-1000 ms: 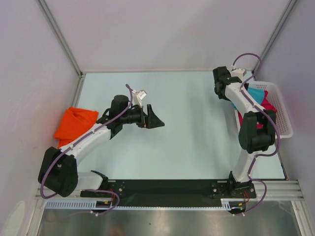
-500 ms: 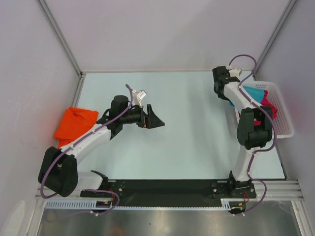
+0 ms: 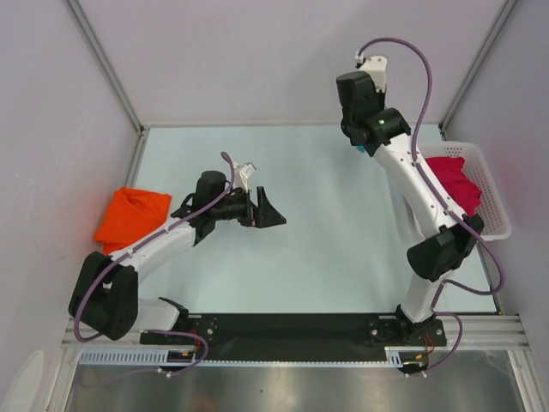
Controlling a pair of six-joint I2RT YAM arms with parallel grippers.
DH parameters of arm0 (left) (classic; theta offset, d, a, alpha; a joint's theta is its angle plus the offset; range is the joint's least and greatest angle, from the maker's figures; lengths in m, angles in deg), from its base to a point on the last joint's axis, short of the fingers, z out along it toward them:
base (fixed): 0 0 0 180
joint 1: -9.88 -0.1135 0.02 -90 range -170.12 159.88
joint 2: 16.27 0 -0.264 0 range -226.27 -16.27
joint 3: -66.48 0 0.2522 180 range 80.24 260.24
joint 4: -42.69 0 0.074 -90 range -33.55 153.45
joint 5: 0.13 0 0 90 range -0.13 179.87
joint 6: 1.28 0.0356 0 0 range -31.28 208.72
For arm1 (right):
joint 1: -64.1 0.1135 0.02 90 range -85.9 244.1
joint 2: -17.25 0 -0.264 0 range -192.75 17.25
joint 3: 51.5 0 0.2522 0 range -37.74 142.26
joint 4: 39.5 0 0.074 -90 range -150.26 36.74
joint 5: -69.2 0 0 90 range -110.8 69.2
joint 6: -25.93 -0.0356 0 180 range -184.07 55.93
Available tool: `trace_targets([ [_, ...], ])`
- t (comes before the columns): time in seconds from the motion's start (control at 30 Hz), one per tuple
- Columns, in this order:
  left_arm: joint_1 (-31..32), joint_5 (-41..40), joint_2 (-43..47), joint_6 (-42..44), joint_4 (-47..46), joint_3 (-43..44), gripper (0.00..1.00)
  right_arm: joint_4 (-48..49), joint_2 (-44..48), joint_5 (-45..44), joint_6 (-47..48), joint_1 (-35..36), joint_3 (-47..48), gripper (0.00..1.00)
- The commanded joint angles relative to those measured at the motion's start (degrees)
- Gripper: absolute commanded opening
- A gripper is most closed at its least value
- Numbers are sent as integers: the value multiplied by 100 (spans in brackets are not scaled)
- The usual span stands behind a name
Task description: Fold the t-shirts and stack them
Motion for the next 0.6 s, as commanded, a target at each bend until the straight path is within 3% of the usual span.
trace_targets([
  [0.0,35,-254,77,3,-240,-48,100,-879,290,1184,-38,737,1159,0],
  [0.07,35,-385,156,-15,-179,-30,100,-1248,245,2265,-312,861,1187,0],
  [0.27,26,-1001,700,3,235,-48,100,-548,526,2970,-954,844,-963,0],
  [0.4,17,-1484,965,12,691,-48,100,14,457,4278,-1332,607,-2316,0],
  [0.57,17,-1529,1088,-41,806,-30,100,-291,-386,4255,-1289,536,-2373,12],
])
